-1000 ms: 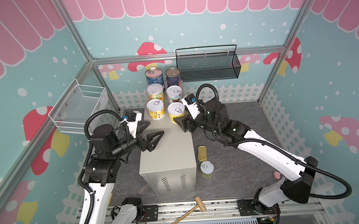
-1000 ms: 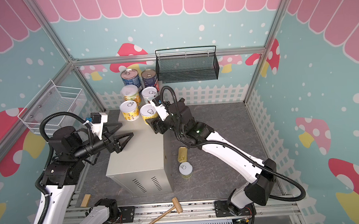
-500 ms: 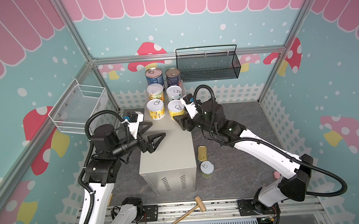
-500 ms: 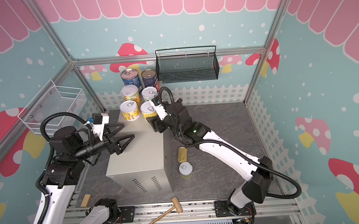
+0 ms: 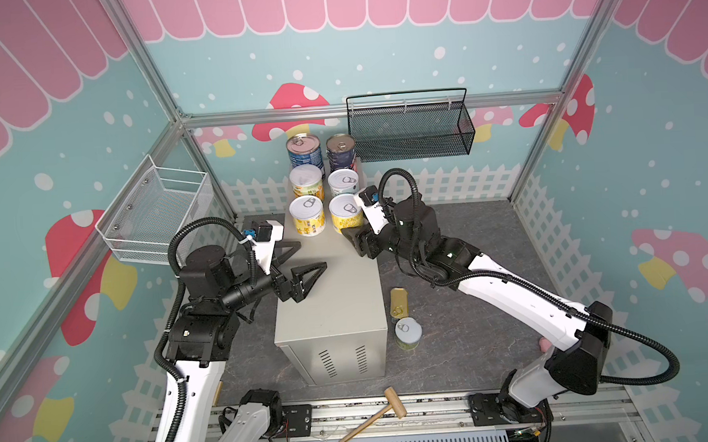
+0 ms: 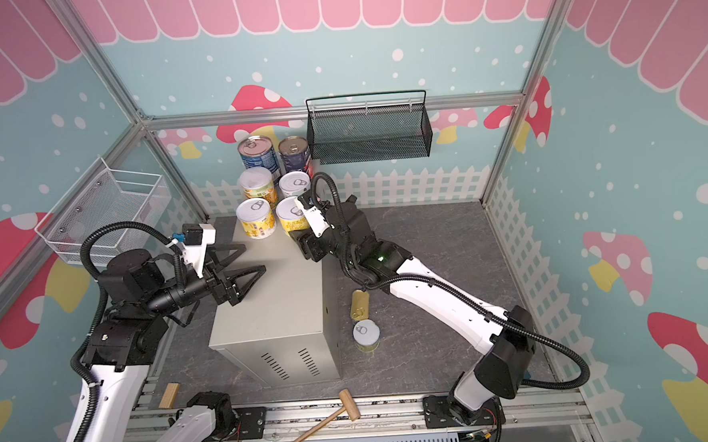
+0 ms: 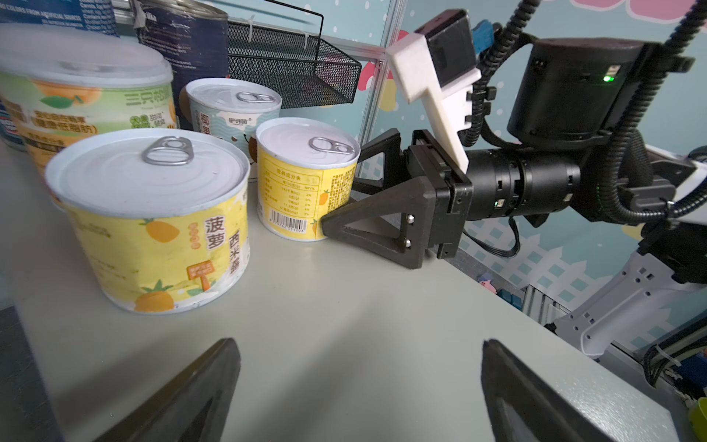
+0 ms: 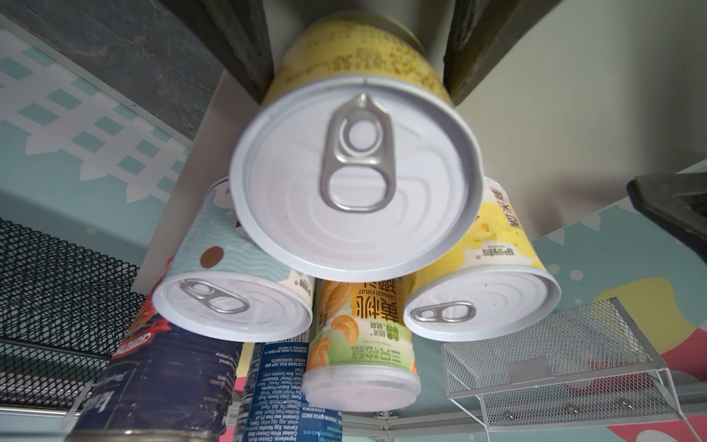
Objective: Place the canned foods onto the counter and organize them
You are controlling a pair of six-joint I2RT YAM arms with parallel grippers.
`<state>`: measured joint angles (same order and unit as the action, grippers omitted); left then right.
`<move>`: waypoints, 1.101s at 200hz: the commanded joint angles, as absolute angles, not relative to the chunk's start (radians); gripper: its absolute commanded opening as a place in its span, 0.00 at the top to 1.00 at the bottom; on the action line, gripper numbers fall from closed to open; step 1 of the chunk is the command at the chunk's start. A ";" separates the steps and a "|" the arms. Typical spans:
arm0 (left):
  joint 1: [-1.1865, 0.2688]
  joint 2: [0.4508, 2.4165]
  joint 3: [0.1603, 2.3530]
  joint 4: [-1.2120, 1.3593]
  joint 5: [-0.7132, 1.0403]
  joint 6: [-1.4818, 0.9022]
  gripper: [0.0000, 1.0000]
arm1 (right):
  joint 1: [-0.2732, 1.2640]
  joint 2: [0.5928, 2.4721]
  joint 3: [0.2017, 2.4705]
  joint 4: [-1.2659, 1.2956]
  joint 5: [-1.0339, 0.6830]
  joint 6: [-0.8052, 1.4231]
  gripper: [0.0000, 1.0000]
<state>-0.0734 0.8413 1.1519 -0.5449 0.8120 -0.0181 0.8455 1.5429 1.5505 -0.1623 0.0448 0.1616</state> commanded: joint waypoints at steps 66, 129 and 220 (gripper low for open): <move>-0.077 0.836 1.141 -0.537 0.819 0.007 0.01 | 0.848 1.583 1.552 -0.110 0.049 0.167 0.12; -0.077 0.833 1.139 -0.535 0.816 0.008 0.01 | 0.849 1.597 1.559 -0.105 0.074 0.168 0.14; -0.077 0.836 1.141 -0.535 0.812 0.010 0.01 | 0.848 1.595 1.556 -0.101 0.089 0.160 0.18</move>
